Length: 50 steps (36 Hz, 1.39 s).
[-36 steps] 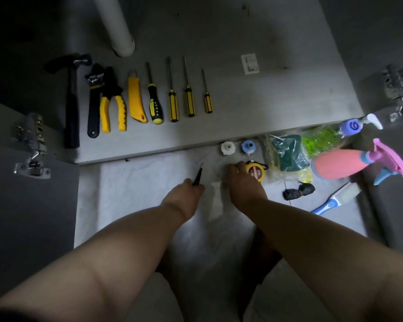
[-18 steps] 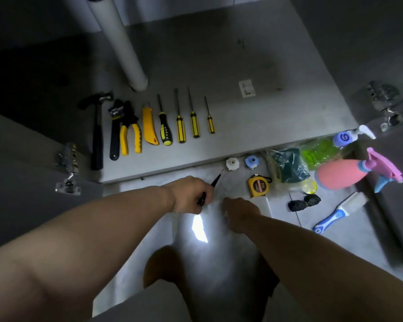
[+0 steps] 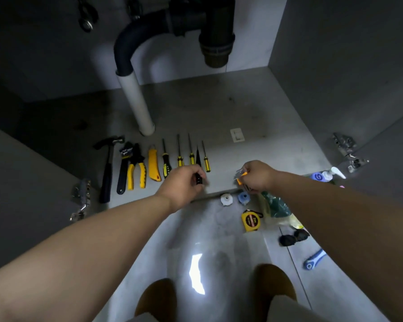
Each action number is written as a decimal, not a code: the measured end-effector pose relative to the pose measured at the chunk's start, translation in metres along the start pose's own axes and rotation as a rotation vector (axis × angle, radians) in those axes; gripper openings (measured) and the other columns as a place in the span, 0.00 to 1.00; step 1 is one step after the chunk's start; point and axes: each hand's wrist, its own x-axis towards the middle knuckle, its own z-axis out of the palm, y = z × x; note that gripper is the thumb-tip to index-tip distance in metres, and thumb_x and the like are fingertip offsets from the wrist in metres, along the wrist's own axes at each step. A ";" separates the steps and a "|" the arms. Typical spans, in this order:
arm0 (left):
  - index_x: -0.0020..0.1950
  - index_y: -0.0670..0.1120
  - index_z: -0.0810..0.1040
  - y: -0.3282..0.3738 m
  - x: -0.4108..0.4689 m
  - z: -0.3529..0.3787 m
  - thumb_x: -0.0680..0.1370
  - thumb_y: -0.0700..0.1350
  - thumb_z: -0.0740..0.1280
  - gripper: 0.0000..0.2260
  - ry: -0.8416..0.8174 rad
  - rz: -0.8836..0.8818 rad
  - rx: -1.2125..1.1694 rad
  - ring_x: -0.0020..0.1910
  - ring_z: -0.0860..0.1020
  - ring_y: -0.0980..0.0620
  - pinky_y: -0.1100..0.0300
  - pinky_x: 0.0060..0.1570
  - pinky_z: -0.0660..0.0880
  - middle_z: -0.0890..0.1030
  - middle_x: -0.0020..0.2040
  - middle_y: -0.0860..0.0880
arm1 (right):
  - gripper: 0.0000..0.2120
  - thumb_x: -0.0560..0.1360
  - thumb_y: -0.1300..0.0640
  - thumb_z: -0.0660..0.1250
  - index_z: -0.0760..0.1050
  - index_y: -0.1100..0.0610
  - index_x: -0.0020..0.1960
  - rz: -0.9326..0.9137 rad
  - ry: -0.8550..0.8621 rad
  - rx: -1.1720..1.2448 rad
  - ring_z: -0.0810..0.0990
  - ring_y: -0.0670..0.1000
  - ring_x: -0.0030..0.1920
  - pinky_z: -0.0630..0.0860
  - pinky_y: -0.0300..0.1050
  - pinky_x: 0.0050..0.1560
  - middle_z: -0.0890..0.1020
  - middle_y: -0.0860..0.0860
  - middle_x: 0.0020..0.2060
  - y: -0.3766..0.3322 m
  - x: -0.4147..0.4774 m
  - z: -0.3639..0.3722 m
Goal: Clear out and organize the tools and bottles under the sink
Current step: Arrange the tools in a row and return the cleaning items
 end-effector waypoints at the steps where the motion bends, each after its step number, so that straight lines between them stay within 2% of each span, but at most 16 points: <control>1: 0.57 0.53 0.81 0.001 0.004 0.002 0.78 0.41 0.71 0.10 0.013 0.009 0.033 0.48 0.81 0.51 0.55 0.52 0.80 0.82 0.51 0.49 | 0.06 0.77 0.64 0.63 0.77 0.65 0.45 -0.001 0.028 0.018 0.80 0.60 0.42 0.79 0.50 0.39 0.79 0.61 0.40 0.000 0.001 0.000; 5: 0.63 0.55 0.82 0.011 0.026 0.013 0.79 0.46 0.70 0.13 0.061 0.059 0.176 0.56 0.80 0.50 0.58 0.57 0.77 0.84 0.57 0.51 | 0.06 0.76 0.63 0.66 0.80 0.65 0.49 0.014 0.090 0.127 0.83 0.62 0.47 0.82 0.57 0.50 0.80 0.59 0.39 0.005 0.005 0.002; 8: 0.66 0.56 0.80 0.018 0.045 0.027 0.80 0.49 0.67 0.14 0.114 0.108 0.329 0.63 0.77 0.48 0.54 0.63 0.74 0.82 0.62 0.51 | 0.03 0.76 0.63 0.66 0.79 0.61 0.44 0.035 0.147 0.201 0.80 0.59 0.42 0.82 0.53 0.43 0.78 0.57 0.38 0.015 0.010 0.002; 10: 0.67 0.57 0.79 0.019 0.057 0.038 0.81 0.51 0.66 0.14 0.130 0.137 0.429 0.63 0.74 0.46 0.52 0.64 0.71 0.81 0.62 0.51 | 0.09 0.75 0.63 0.66 0.75 0.55 0.36 0.040 0.185 0.215 0.79 0.58 0.39 0.78 0.48 0.38 0.79 0.56 0.35 0.023 0.016 0.002; 14: 0.65 0.58 0.79 0.013 0.078 0.059 0.81 0.53 0.63 0.13 0.160 0.135 0.524 0.62 0.72 0.46 0.52 0.61 0.68 0.81 0.60 0.52 | 0.06 0.75 0.61 0.67 0.77 0.57 0.39 0.028 0.200 0.297 0.82 0.60 0.44 0.80 0.54 0.47 0.83 0.60 0.41 0.033 0.029 0.001; 18: 0.66 0.60 0.77 0.004 0.092 0.075 0.80 0.55 0.64 0.15 0.160 0.139 0.553 0.61 0.71 0.47 0.53 0.60 0.66 0.80 0.60 0.53 | 0.11 0.76 0.61 0.68 0.73 0.54 0.36 -0.009 0.221 0.332 0.79 0.57 0.40 0.77 0.51 0.43 0.78 0.56 0.35 0.040 0.041 0.008; 21: 0.67 0.61 0.77 -0.002 0.096 0.080 0.80 0.53 0.64 0.16 0.174 0.157 0.596 0.61 0.70 0.47 0.53 0.58 0.65 0.80 0.59 0.53 | 0.11 0.77 0.61 0.69 0.73 0.54 0.37 -0.033 0.206 0.358 0.77 0.55 0.40 0.75 0.50 0.43 0.76 0.53 0.33 0.041 0.047 0.009; 28: 0.68 0.61 0.77 -0.001 0.101 0.078 0.80 0.54 0.64 0.17 0.182 0.144 0.655 0.62 0.69 0.45 0.50 0.60 0.65 0.79 0.59 0.52 | 0.03 0.78 0.60 0.69 0.78 0.60 0.46 -0.057 0.163 0.363 0.82 0.62 0.51 0.79 0.60 0.57 0.82 0.61 0.45 0.041 0.045 0.007; 35: 0.67 0.62 0.76 0.003 0.096 0.075 0.79 0.55 0.65 0.16 0.185 0.140 0.656 0.63 0.68 0.45 0.52 0.59 0.64 0.78 0.59 0.51 | 0.04 0.76 0.63 0.70 0.80 0.59 0.51 -0.028 0.104 0.536 0.84 0.57 0.47 0.82 0.57 0.54 0.84 0.60 0.46 0.040 0.037 0.006; 38: 0.63 0.58 0.80 0.007 0.088 0.067 0.79 0.53 0.65 0.13 0.221 0.152 0.512 0.62 0.71 0.46 0.52 0.61 0.69 0.80 0.58 0.50 | 0.10 0.75 0.65 0.72 0.78 0.62 0.56 -0.021 0.060 0.608 0.84 0.61 0.54 0.81 0.61 0.56 0.84 0.63 0.51 0.035 0.030 0.002; 40: 0.63 0.53 0.81 0.015 0.081 0.058 0.82 0.50 0.65 0.12 0.180 0.099 0.229 0.60 0.76 0.47 0.51 0.62 0.72 0.82 0.57 0.48 | 0.13 0.73 0.65 0.74 0.76 0.62 0.56 -0.033 0.029 0.616 0.84 0.62 0.55 0.80 0.63 0.57 0.84 0.63 0.51 0.028 0.023 -0.001; 43: 0.63 0.46 0.82 0.031 0.068 0.046 0.81 0.51 0.70 0.14 0.003 -0.086 -0.333 0.49 0.83 0.49 0.54 0.56 0.79 0.85 0.50 0.44 | 0.12 0.72 0.65 0.75 0.76 0.60 0.53 -0.061 -0.034 0.641 0.83 0.60 0.56 0.80 0.60 0.58 0.83 0.62 0.53 0.018 0.012 -0.003; 45: 0.60 0.43 0.83 0.035 0.060 0.041 0.80 0.49 0.71 0.12 -0.153 -0.135 -0.569 0.41 0.84 0.52 0.58 0.46 0.82 0.87 0.45 0.45 | 0.11 0.73 0.66 0.74 0.76 0.58 0.50 -0.098 -0.104 0.692 0.83 0.57 0.51 0.82 0.56 0.56 0.84 0.62 0.51 0.013 0.005 -0.003; 46: 0.57 0.42 0.83 0.036 0.056 0.039 0.80 0.46 0.71 0.09 -0.196 -0.139 -0.628 0.40 0.84 0.53 0.60 0.44 0.82 0.87 0.43 0.46 | 0.11 0.72 0.67 0.74 0.76 0.58 0.50 -0.115 -0.137 0.702 0.83 0.56 0.47 0.83 0.52 0.51 0.84 0.62 0.48 0.012 0.001 -0.003; 48: 0.53 0.41 0.84 0.036 0.049 0.037 0.79 0.43 0.72 0.06 -0.227 -0.162 -0.702 0.42 0.85 0.51 0.60 0.46 0.84 0.87 0.45 0.43 | 0.12 0.71 0.69 0.75 0.76 0.60 0.51 -0.129 -0.169 0.721 0.83 0.53 0.42 0.81 0.42 0.40 0.84 0.58 0.41 0.012 -0.006 -0.001; 50: 0.53 0.39 0.84 0.036 0.046 0.035 0.78 0.42 0.73 0.07 -0.267 -0.174 -0.706 0.45 0.86 0.47 0.58 0.48 0.84 0.87 0.47 0.40 | 0.13 0.70 0.68 0.76 0.76 0.60 0.50 -0.108 -0.149 0.716 0.83 0.52 0.39 0.81 0.41 0.39 0.83 0.56 0.38 0.017 -0.012 0.004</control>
